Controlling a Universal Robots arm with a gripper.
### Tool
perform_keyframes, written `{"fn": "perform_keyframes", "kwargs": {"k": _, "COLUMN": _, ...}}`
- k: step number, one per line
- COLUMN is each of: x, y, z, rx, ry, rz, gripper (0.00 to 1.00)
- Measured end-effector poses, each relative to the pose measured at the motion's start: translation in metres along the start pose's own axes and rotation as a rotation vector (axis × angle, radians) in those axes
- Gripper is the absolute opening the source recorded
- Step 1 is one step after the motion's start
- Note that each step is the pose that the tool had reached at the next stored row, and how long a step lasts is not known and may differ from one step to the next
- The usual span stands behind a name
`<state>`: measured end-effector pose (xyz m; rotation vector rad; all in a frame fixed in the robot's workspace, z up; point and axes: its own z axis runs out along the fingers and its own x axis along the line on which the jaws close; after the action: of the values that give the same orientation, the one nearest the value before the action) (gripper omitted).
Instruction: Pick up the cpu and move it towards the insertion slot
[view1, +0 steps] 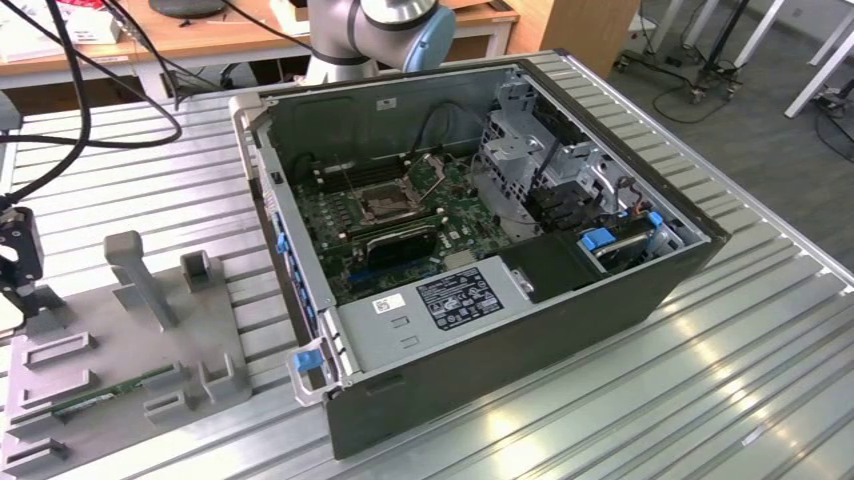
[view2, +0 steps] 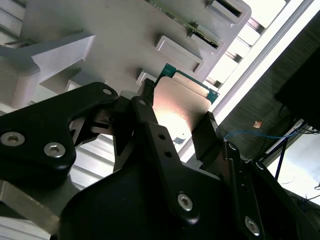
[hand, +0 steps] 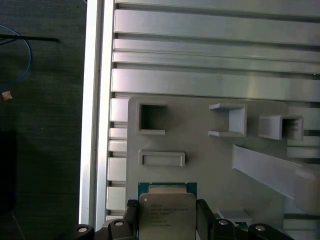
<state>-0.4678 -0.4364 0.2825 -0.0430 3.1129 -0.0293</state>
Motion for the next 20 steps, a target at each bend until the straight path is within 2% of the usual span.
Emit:
{"fn": "perform_keyframes", "kwargs": {"k": 10, "x": -0.0002, "y": -0.0001, "z": -0.0067, "rx": 0.0001, "ry": 0.0001, "rz": 0.0, "gripper": 0.55}}
{"fn": "perform_keyframes", "kwargs": {"k": 20, "x": -0.0005, "y": -0.0004, "z": -0.0203, "rx": 0.0001, "ry": 0.0001, "rz": 0.0, "gripper": 0.55}}
